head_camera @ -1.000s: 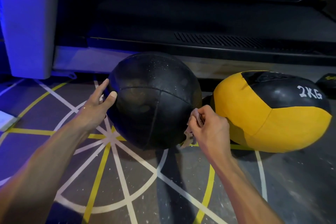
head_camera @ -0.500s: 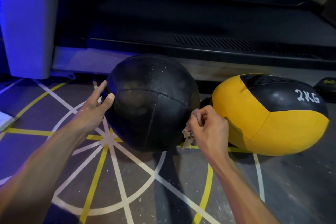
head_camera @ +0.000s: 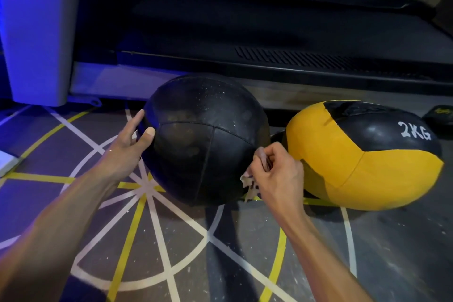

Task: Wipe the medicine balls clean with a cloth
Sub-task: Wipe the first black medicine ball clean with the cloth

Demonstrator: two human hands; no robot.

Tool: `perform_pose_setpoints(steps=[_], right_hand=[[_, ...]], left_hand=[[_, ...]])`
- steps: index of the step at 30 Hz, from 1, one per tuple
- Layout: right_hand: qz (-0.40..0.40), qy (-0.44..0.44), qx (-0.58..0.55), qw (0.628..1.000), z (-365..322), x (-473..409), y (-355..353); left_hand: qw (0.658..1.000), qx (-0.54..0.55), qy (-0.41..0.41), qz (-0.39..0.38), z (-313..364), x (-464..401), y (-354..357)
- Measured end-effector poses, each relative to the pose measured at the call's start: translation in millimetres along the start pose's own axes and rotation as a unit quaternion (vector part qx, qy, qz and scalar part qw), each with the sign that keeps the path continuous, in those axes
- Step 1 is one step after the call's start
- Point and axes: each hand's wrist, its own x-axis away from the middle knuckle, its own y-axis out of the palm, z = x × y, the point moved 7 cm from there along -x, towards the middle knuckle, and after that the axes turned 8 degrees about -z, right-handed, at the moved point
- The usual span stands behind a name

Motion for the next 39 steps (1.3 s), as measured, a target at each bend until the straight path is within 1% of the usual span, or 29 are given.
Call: perform_pose_setpoints(steps=[3,7,12,14,16,18,19,22,23,24,26,27,29,30,31,34,35,37,38,39], right_hand=[[-0.022,0.006,-0.017,1.0,7.0,10.5,6.0],[-0.036,0.014,0.024,0.999,11.2,4.7,5.1],[0.017,-0.008,0.058,0.998,1.3,-9.5,-5.4],[-0.007,-0.004,0.06,0.998,5.2,-1.4,0.9],[-0.057,0.002,0.049,0.997,8.9,16.4,11.3],[-0.086,0.024,-0.003,0.996,11.9,29.3,15.3],[-0.076,0.052,-0.041,0.995,16.0,27.8,12.1],[0.04,0.149,-0.136,0.979,25.3,4.8,-10.1],[0.063,0.163,-0.175,0.969,22.0,-1.4,-11.7],[0.065,0.158,-0.208,0.963,14.0,-5.5,-7.5],[0.045,0.103,-0.227,0.967,-16.0,-4.6,6.9],[0.037,0.057,-0.206,0.976,-30.5,-2.0,13.4],[0.029,-0.045,-0.099,0.994,-47.3,3.4,23.4],[0.03,-0.075,-0.05,0.995,-44.6,3.6,27.8],[0.03,-0.08,-0.04,0.996,-35.5,0.8,30.2],[0.019,-0.012,-0.115,0.993,-12.0,-12.3,32.2],[0.015,-0.006,-0.109,0.994,-14.5,-12.7,35.0],[-0.003,-0.026,-0.043,0.999,-29.6,-6.2,48.3],[-0.017,-0.066,0.013,0.998,-40.7,1.6,58.4],[-0.034,-0.125,0.081,0.988,-52.2,11.9,69.8]], left_hand=[[1.0,0.001,0.004,-0.001,0.3,0.9,1.0],[1.0,-0.012,-0.002,0.003,1.9,1.2,1.8],[1.0,-0.018,-0.008,0.005,-0.1,0.2,-2.3],[1.0,-0.014,-0.008,-0.004,-0.8,2.3,-1.2],[1.0,-0.007,-0.01,-0.016,-2.6,2.8,-0.6],[1.0,-0.003,-0.006,-0.022,-4.5,2.3,-1.0],[1.0,0.002,-0.002,-0.022,-5.5,1.2,-0.6],[1.0,0.01,0.009,-0.012,-7.0,1.4,-0.7],[1.0,0.012,0.015,-0.014,-7.3,2.2,-0.3],[0.999,0.014,0.023,-0.017,-7.2,3.4,0.2],[0.999,0.017,0.034,-0.019,-7.9,5.2,1.3],[0.999,0.018,0.037,-0.017,-9.3,5.7,0.6],[0.999,0.019,0.048,-0.015,-10.6,6.3,-0.3],[0.998,0.016,0.052,-0.019,-10.0,6.5,1.5],[0.998,0.012,0.056,-0.02,-10.1,6.2,3.0],[0.998,0.018,0.06,-0.014,-7.0,6.1,8.5],[0.998,0.018,0.059,-0.008,-5.7,4.3,9.0],[0.998,0.013,0.06,0.002,-5.7,0.5,7.9],[0.998,0.011,0.063,0.002,-7.2,-0.8,7.1],[0.998,0.009,0.063,0.002,-12.4,-2.3,4.9]])
